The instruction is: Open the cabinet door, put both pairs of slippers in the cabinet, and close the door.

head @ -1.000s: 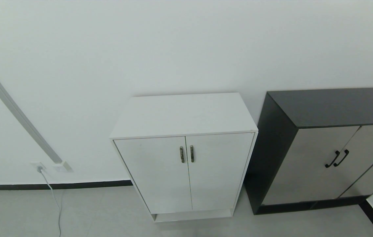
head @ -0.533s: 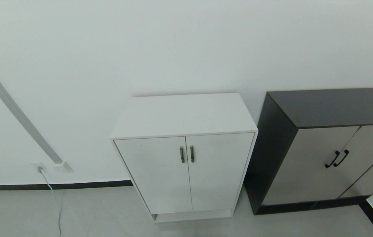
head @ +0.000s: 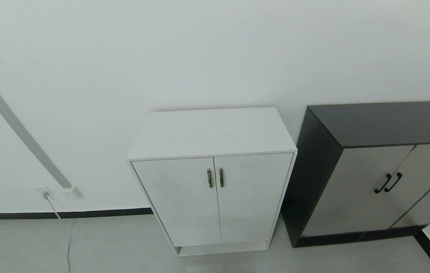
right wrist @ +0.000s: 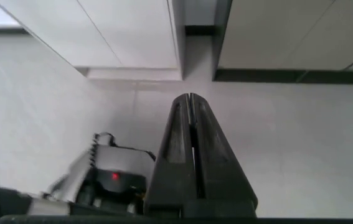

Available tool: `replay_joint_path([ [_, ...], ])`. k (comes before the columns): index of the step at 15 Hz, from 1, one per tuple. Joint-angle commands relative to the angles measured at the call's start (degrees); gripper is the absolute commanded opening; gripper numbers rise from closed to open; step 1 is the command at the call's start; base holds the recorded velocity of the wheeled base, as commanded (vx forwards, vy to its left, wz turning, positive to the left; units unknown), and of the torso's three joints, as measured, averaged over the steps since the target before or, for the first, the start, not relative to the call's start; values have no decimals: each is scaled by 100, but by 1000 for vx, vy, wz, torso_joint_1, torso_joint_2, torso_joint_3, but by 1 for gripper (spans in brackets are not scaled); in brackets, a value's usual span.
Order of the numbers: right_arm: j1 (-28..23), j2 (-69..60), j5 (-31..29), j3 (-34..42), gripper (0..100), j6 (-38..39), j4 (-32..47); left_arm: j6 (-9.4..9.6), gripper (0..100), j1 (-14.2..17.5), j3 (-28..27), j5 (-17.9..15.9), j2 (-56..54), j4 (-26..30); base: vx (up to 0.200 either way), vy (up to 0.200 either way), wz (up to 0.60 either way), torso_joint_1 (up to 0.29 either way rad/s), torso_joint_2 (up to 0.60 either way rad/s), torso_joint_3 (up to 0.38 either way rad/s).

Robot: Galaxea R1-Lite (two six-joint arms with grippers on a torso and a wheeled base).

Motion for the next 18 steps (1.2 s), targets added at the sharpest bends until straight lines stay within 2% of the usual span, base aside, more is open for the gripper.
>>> replay_joint_path([
  [1,-18,-273,-13,13,0,-28,13,-1,0,0,1,4,7,-2,0,0,0,0,0,0],
  [4,-510,-765,-13,13,0,95,4,-1,0,0,1,4,7,-2,0,0,0,0,0,0],
  [6,-659,-1415,-13,13,0,95,4,-1,0,0,1,4,7,-2,0,0,0,0,0,0],
  [18,-897,-2620,-22,13,0,130,-5,-1,0,0,1,4,7,-2,0,0,0,0,0,0],
])
